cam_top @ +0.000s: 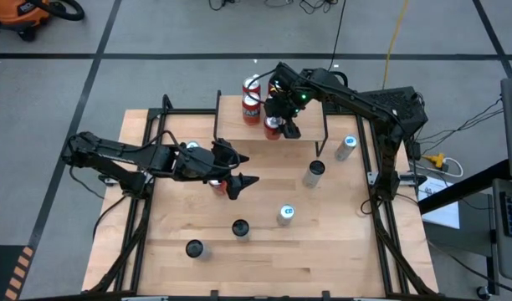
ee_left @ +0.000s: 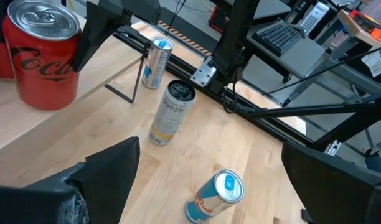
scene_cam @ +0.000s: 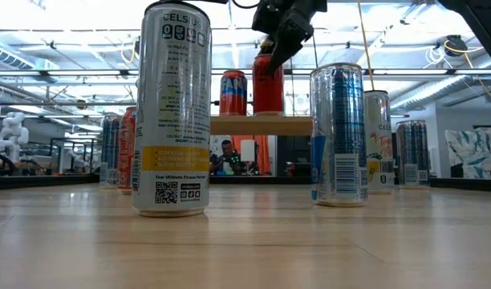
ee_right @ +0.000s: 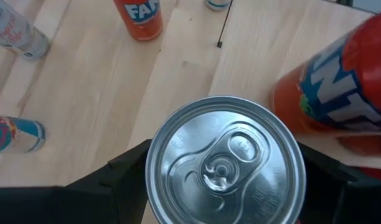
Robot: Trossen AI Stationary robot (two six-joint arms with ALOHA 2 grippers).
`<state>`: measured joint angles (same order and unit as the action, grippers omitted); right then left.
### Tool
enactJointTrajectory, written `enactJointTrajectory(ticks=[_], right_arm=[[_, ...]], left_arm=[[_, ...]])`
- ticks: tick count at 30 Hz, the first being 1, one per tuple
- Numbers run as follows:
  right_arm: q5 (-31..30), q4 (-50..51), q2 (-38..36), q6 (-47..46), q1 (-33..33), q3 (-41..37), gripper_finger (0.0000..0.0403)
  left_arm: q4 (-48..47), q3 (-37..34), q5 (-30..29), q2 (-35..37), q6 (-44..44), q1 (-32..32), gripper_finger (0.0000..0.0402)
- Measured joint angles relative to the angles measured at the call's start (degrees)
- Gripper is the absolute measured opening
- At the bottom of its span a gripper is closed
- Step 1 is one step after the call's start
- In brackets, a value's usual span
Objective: Place canned beverage on shelf
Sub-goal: Put the red-black soda can on the shelf aligned with the other red-black soda can
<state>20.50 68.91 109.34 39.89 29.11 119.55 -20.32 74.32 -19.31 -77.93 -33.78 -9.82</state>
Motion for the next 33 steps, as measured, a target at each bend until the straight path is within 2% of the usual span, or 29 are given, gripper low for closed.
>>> enactJointTrajectory(ticks=[33], right_arm=[[0.7,0.1,0.0,1.6,1.7,0.0,0.0279]], left_arm=[[0.0,0.0,0.0,0.0,0.0,0.0,0.0395]])
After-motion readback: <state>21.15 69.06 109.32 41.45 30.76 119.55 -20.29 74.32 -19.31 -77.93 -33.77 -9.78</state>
